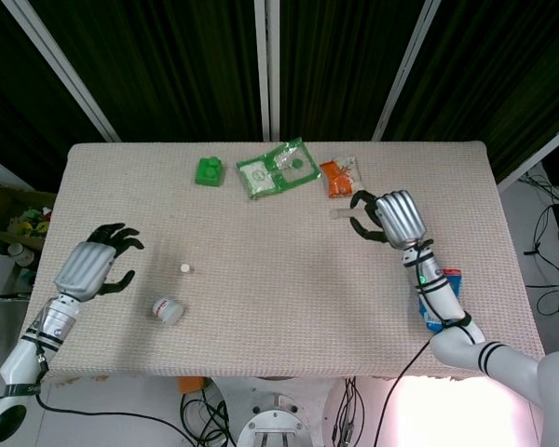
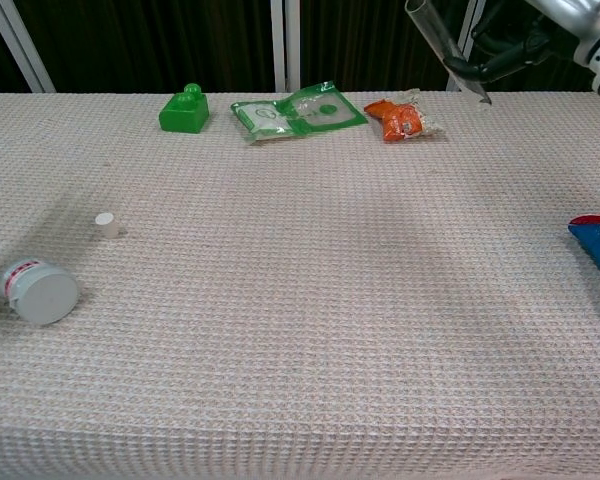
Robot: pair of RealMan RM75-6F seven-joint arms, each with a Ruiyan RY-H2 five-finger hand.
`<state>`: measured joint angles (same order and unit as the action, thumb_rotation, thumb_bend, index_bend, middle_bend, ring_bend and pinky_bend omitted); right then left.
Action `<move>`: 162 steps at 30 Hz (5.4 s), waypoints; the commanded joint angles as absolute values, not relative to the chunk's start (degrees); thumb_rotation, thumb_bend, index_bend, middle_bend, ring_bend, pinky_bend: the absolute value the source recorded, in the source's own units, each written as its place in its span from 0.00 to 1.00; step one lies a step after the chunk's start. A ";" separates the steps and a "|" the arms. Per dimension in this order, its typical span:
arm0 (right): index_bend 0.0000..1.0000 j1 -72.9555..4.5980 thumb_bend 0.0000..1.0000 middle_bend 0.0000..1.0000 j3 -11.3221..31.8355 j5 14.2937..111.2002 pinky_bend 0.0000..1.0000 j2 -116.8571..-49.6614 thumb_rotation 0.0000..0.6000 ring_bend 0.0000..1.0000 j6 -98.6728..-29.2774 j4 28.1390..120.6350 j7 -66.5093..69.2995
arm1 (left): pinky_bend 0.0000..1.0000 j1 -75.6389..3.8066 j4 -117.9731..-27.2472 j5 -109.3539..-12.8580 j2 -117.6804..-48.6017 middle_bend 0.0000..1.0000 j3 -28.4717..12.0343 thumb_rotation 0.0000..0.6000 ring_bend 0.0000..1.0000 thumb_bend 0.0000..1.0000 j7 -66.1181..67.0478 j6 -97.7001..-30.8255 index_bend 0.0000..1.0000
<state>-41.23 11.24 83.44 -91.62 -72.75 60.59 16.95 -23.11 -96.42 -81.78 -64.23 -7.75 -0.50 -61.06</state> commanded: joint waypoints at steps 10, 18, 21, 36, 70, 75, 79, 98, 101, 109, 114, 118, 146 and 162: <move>0.87 -38.08 0.61 0.99 10.97 83.38 0.99 -88.33 1.00 0.96 -74.08 62.75 16.96 | 0.12 -32.93 -87.43 -72.57 -77.67 0.19 -9.18 1.00 0.09 0.40 6.25 -50.37 0.36; 0.87 -37.79 0.61 0.99 10.83 83.83 0.99 -88.46 1.00 0.96 -73.62 62.90 16.69 | 0.12 -34.13 -85.29 -68.01 -82.27 0.19 -7.99 1.00 0.09 0.40 11.86 -50.36 0.39; 0.87 -37.76 0.61 0.99 10.78 83.99 0.99 -88.68 1.00 0.96 -73.43 62.80 16.61 | 0.12 -33.98 -84.93 -66.38 -83.23 0.19 -7.82 1.00 0.09 0.40 13.15 -51.22 0.40; 0.87 -37.39 0.61 0.99 10.69 84.48 0.99 -89.27 1.00 0.96 -72.98 62.59 16.21 | 0.12 -33.79 -82.60 -63.40 -87.13 0.20 -7.56 1.00 0.09 0.40 14.80 -54.28 0.45; 0.88 -36.19 0.62 1.00 10.24 85.10 1.00 -90.60 1.00 0.97 -72.76 62.16 19.46 | 0.12 -32.54 -84.41 -67.50 -84.86 0.29 -8.97 1.00 0.12 0.55 9.22 -59.54 0.58; 0.90 -37.29 0.63 1.00 11.07 84.38 1.00 -94.12 1.00 0.98 -71.27 61.11 26.32 | 0.12 -31.61 -92.65 -70.22 -78.00 0.29 -12.10 1.00 0.12 0.57 3.82 -62.72 0.58; 0.91 -39.45 0.65 1.00 12.53 83.79 1.00 -97.48 1.00 0.99 -69.50 59.50 31.18 | 0.12 -31.25 -98.21 -71.30 -73.77 0.29 -14.98 1.00 0.12 0.57 -2.02 -63.96 0.59; 0.92 -52.02 0.68 1.00 18.15 81.86 1.00 -105.22 1.00 0.99 -59.31 60.38 33.40 | 0.12 -36.75 -107.45 -73.79 -69.66 0.29 -20.49 1.00 0.12 0.57 -3.97 -63.23 0.59; 0.93 -53.27 0.68 1.00 18.71 81.12 1.00 -105.06 1.00 0.99 -57.62 61.83 32.18 | 0.12 -37.67 -108.18 -74.55 -69.02 0.29 -20.42 1.00 0.12 0.57 -1.26 -63.20 0.59; 0.93 -54.83 0.69 1.00 19.45 79.42 1.00 -103.01 1.00 0.99 -54.19 65.99 31.28 | 0.12 -39.75 -109.54 -76.00 -66.96 0.28 -19.39 1.00 0.12 0.58 2.89 -61.37 0.59; 0.94 -55.45 0.69 1.00 19.28 79.32 1.00 -101.65 1.00 0.99 -53.12 67.39 29.95 | 0.12 -40.81 -109.48 -77.02 -66.52 0.27 -18.73 1.00 0.12 0.58 5.56 -61.05 0.59; 0.94 -55.68 0.69 1.00 18.78 79.61 1.00 -100.52 1.00 0.99 -52.32 68.32 30.32 | 0.12 -41.35 -109.74 -77.19 -66.49 0.27 -18.46 1.00 0.12 0.58 5.98 -61.05 0.59; 0.94 -56.03 0.69 1.00 17.46 80.38 1.00 -100.18 1.00 0.99 -54.11 68.33 31.09 | 0.12 -43.67 -109.58 -75.91 -67.17 0.27 -16.77 1.00 0.12 0.58 6.57 -60.72 0.58; 0.94 -56.01 0.69 1.00 17.39 80.19 1.00 -100.90 1.00 0.99 -55.04 67.91 30.83 | 0.12 -44.02 -108.74 -76.01 -67.67 0.27 -15.99 0.91 0.12 0.57 7.35 -61.57 0.57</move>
<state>-56.00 17.36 80.20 -100.86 -55.00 67.89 30.88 -44.00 -108.78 -75.97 -67.64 -16.02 7.33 -61.54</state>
